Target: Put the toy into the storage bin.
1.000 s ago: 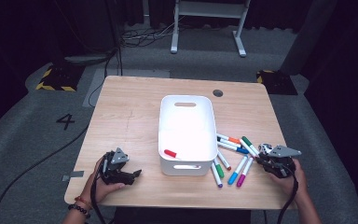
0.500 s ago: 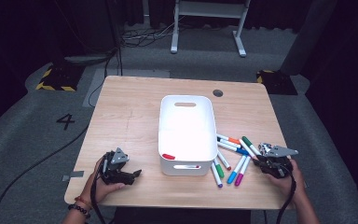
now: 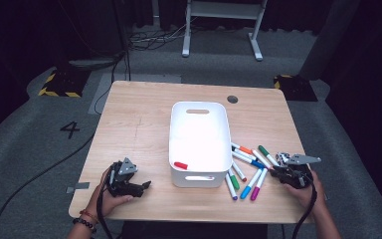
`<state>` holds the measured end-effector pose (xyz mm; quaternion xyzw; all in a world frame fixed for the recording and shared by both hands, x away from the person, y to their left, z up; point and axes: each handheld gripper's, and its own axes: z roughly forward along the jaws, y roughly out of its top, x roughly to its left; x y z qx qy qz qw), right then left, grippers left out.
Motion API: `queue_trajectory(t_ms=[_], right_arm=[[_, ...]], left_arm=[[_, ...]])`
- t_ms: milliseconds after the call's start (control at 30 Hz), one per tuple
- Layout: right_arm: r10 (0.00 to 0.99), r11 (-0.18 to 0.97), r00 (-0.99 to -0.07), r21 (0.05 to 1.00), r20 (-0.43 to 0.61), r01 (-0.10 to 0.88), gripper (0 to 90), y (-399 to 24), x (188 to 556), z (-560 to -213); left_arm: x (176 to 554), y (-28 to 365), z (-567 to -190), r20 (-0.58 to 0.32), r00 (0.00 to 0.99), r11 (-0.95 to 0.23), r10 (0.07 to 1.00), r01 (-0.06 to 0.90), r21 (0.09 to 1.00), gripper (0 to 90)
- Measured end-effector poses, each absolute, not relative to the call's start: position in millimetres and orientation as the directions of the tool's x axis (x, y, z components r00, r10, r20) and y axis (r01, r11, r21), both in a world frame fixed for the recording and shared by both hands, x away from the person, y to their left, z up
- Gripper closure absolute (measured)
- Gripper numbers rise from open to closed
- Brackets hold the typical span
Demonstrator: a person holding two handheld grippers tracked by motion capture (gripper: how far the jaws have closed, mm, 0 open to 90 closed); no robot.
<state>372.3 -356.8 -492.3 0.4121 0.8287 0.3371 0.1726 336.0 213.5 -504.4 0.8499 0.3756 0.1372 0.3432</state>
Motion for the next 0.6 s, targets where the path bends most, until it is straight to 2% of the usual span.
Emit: queue_trajectory(t_ms=[300, 600], right_arm=[[0.807, 0.440, -0.588, 0.716, -0.051, 0.542, 74.9, -355.1, 368.3, -492.2], [0.808, 0.411, -0.588, 0.758, -0.046, 0.506, 75.0, -358.7, 363.1, -480.6]], left_arm=[[335.9, 213.4, -504.4, -0.025, 0.680, -0.482, 0.733, 0.544, 0.687, 16.0], [335.9, 213.4, -504.3, -0.025, 0.680, -0.482, 0.733, 0.545, 0.686, 16.0]])
